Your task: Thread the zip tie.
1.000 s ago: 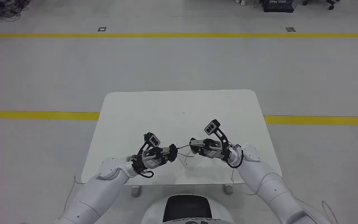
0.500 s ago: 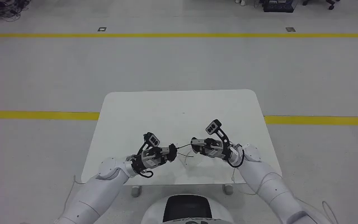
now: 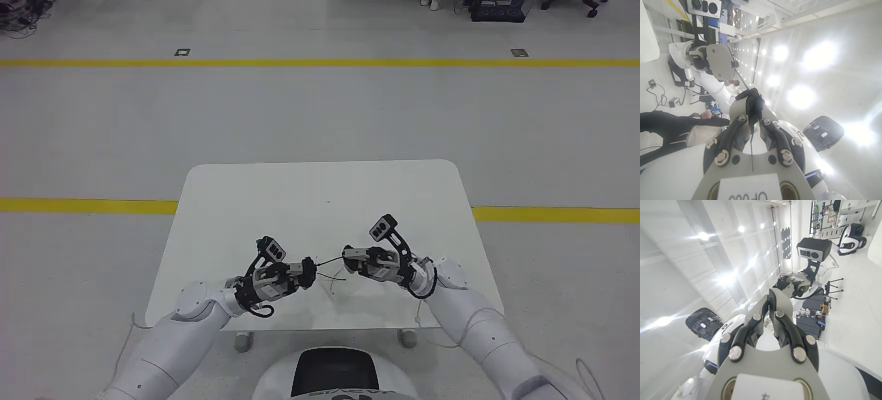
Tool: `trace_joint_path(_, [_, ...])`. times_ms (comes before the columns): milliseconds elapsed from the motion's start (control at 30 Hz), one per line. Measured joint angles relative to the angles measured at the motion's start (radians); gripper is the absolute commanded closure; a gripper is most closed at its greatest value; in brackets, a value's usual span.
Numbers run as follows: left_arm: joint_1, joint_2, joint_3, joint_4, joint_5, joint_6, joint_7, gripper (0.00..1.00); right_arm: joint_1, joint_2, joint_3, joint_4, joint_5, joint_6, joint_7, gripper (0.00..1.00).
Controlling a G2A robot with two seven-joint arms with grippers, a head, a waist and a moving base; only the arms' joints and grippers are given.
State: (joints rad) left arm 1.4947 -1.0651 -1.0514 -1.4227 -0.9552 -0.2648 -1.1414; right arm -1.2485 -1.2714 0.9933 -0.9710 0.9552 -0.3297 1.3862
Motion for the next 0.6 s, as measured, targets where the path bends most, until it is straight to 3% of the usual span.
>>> trace_joint_path(600, [0.0, 0.0, 0.002, -0.002, 0.001, 0.002, 0.001, 1.0, 0.023, -0.011, -0.022, 0.04, -0.077, 0.04, -0.049, 1.0])
